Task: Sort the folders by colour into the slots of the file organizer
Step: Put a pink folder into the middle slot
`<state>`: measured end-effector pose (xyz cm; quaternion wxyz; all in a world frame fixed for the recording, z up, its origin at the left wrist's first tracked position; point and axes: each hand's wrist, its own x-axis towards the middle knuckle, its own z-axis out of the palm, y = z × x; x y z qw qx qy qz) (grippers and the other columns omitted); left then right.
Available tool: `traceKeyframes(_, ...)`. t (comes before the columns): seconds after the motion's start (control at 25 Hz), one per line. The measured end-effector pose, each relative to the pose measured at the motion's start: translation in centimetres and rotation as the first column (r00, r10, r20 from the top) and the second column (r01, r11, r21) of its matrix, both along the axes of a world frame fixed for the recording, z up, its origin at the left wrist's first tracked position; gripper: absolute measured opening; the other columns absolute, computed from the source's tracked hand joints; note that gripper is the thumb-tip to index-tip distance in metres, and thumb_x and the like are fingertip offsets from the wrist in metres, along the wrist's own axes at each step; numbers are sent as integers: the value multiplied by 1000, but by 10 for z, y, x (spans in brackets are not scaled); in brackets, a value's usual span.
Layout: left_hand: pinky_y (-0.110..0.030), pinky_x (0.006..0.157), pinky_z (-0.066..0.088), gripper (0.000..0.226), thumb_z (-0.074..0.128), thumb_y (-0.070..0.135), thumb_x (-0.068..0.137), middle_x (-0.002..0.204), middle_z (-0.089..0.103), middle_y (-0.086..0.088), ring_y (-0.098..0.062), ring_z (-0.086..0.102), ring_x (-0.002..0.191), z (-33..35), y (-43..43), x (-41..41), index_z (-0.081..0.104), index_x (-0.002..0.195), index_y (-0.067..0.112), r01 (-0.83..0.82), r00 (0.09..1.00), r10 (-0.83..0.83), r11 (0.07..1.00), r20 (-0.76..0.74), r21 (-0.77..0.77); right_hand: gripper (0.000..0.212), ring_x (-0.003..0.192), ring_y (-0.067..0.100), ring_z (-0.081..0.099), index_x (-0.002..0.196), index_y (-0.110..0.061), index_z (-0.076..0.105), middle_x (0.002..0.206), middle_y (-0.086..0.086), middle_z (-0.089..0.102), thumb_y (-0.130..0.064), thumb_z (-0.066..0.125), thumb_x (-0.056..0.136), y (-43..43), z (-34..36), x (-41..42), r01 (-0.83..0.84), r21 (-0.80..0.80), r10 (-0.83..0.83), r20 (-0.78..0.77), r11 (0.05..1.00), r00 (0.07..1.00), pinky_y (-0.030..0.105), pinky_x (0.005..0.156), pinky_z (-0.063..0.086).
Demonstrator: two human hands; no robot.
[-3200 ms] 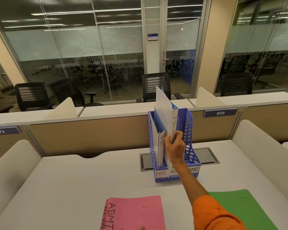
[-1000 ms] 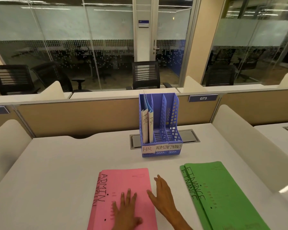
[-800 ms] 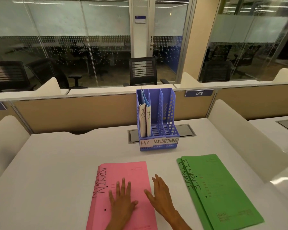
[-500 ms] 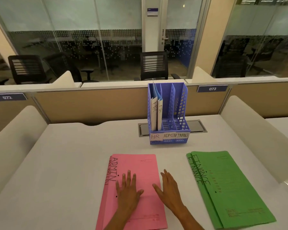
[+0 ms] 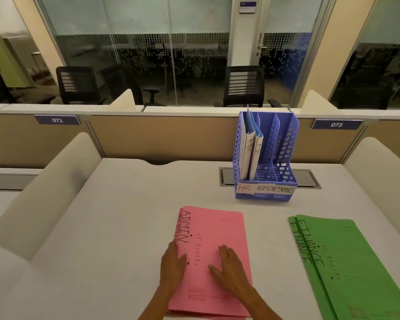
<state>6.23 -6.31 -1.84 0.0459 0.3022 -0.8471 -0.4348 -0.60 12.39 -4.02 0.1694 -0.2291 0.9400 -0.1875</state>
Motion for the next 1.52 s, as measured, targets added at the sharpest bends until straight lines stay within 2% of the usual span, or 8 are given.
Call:
traceKeyframes(0.16,-32,91,55,44,61,-3,82,118,66,-7,-23,64,107,6,-5,-4,54,123,11,-143,987,150,984,-61,107,82,147,25,14,151,-12,16,160,7,15,-58,46,90,-5,2,3,6,5,-6,57,1000,998,39,122,15)
traceKeyframes(0.32,-16,71,49,55,79,3,71,109,65,-8,-20,63,93,7,-5,-13,53,119,9,-198,979,205,951,-2,237,79,138,22,32,147,-13,23,151,7,32,-56,54,89,-6,16,-1,61,-48,-55,122,997,991,35,116,30)
traceKeyframes(0.6,-35,70,61,42,89,14,58,93,76,-6,-21,73,77,13,-19,-27,70,95,9,-138,990,118,891,72,432,81,137,18,33,148,-17,23,153,3,31,-61,54,87,-1,35,5,125,-138,-93,218,982,971,33,114,31)
traceKeyframes(0.8,-47,74,61,61,78,5,57,102,75,-10,-28,74,86,27,1,-33,62,114,17,4,994,67,772,-87,635,87,129,16,39,142,-20,27,148,4,35,-78,44,79,-4,60,15,164,-230,-120,195,959,974,29,107,35)
traceKeyframes(1.0,-46,78,61,37,68,-5,74,96,76,-8,-27,73,88,47,39,-48,67,104,17,52,965,132,751,-227,658,121,150,23,-5,154,-17,-5,162,7,-12,-92,32,66,-10,90,24,136,-187,-116,114,973,987,45,122,10)
traceKeyframes(1.24,-48,73,59,42,68,12,48,89,74,-17,-34,69,81,55,73,-51,72,90,8,190,963,14,672,-269,715,117,148,30,-13,151,-13,-15,159,9,-25,-48,66,74,16,117,24,152,-6,-150,119,988,981,47,121,15)
traceKeyframes(1.36,-44,69,59,42,70,12,48,90,74,-20,-35,71,82,66,101,-55,74,89,7,291,945,-81,653,-317,700,103,150,29,-4,152,-14,-12,161,6,-17,-24,62,80,29,124,29,278,-27,-278,8,960,961,44,121,17)
traceKeyframes(1.52,-36,65,58,39,70,14,53,91,76,-15,-29,72,83,93,134,-61,74,92,13,441,889,-228,660,-398,608,95,149,25,10,151,-16,-11,163,4,-2,-23,58,87,52,131,31,478,-91,-486,-136,874,863,41,121,20)
